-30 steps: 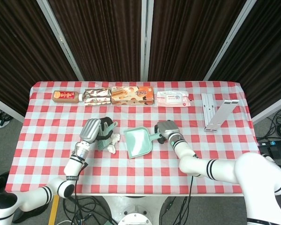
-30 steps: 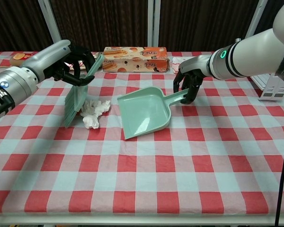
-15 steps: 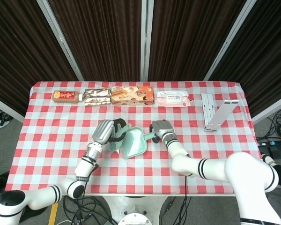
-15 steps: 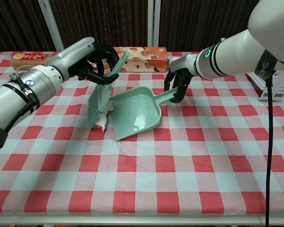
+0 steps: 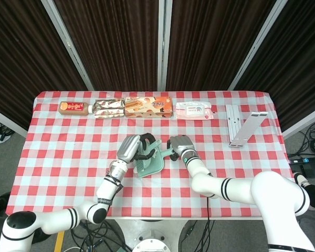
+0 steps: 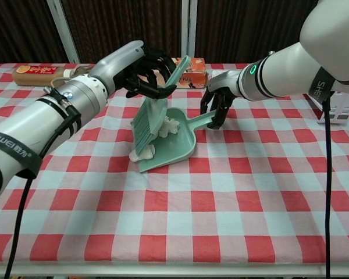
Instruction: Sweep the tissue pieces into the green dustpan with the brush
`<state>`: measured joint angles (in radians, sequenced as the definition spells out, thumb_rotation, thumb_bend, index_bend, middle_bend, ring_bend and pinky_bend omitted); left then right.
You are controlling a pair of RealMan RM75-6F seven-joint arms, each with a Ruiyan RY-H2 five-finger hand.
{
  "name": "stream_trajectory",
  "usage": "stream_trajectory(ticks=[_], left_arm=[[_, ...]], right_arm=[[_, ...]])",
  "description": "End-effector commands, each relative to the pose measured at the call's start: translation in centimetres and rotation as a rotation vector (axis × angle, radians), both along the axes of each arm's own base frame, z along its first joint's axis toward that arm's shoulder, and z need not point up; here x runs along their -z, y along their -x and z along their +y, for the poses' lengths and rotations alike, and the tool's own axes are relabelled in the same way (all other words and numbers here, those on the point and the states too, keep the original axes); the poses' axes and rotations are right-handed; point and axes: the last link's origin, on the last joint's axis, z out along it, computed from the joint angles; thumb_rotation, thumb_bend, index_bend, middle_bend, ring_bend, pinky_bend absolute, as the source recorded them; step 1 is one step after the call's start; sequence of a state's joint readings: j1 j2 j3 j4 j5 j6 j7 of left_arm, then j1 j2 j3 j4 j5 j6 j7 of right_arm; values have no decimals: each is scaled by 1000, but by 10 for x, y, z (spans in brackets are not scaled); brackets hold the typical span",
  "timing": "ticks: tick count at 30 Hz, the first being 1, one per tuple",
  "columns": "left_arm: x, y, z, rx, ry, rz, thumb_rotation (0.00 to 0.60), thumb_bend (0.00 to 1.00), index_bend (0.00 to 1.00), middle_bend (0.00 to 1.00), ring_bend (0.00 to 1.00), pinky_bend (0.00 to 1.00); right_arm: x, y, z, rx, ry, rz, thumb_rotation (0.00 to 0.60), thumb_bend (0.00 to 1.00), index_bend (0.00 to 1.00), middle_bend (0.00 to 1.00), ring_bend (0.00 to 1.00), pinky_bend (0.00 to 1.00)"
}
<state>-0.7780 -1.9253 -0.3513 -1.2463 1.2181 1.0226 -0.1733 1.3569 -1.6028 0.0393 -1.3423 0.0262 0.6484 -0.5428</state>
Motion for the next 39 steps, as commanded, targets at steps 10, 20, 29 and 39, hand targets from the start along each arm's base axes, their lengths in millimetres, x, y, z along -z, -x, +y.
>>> stream_trajectory(ticks=[10, 20, 29, 39], left_arm=[[-36, 38, -17, -24, -42, 7, 600, 481, 483, 512, 627, 880], [-11, 39, -23, -50, -22, 58, 600, 482, 483, 512, 627, 881], [8, 12, -29, -26, 16, 29, 600, 481, 483, 512, 627, 883], [20, -9, -15, -56, 18, 9, 600, 483, 483, 512, 627, 883]], right_arm=[[-4, 8, -2, 11, 7, -7, 600, 381, 624, 574, 285, 110], [-1, 4, 3, 5, -1, -18, 600, 382, 626, 575, 287, 110], [-1, 2, 6, 15, 4, -34, 600, 382, 627, 576, 287, 109], [0, 5, 8, 25, -2, -31, 600, 382, 632, 578, 288, 109]])
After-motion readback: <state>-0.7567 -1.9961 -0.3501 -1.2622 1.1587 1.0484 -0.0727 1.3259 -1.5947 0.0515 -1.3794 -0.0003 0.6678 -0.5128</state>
